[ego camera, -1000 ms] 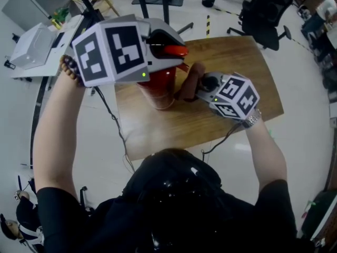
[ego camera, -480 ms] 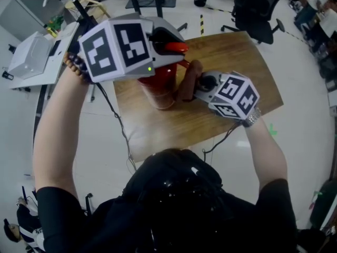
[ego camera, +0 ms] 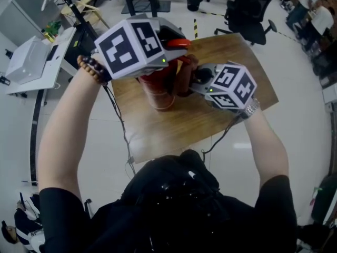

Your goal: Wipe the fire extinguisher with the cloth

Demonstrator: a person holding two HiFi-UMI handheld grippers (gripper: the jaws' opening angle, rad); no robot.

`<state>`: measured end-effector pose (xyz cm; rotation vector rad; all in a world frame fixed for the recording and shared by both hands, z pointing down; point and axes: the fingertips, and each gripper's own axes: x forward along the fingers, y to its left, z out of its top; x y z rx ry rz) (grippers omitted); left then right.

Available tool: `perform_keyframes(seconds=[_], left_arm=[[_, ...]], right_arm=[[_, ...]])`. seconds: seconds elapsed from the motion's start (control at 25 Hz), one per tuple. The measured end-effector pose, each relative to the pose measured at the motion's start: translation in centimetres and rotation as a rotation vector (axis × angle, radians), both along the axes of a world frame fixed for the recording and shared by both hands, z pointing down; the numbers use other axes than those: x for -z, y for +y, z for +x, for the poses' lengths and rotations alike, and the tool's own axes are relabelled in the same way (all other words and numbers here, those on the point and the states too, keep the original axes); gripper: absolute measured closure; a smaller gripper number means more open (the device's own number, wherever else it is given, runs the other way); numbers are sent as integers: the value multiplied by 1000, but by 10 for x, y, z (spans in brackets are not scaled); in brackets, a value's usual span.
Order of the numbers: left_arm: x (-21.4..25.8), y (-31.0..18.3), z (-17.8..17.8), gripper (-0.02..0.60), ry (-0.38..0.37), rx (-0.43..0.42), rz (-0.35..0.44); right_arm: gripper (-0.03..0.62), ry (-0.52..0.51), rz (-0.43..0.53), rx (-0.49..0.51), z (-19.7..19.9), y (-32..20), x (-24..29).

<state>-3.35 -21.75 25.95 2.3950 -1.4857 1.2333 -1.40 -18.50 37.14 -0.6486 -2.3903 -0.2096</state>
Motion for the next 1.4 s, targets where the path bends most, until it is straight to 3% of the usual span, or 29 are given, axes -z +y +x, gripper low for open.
perform_keyframes(seconds=[0.2,0.48,0.64,0.88,1.08,1.4], left_arm=[[1,-3,1,485,-23,64,-8],[1,-5,-8,466,2,251,4],[1,-3,-11,451,-5,339,8],[0,6,-13,426,-32,416,1],[0,9,-13,423,-77,457,-1],[13,7,-14,420,-88,507,24]], right_arm=[[515,20,28,120,-2,1,5],[516,1,89,357,-18,5,8],[515,-6,112,438,-21,4,4],[516,-18,139,504,-27,9,1],[516,-15,151,508,-32,8,-9],[516,22,152,506,-34,3,-33]])
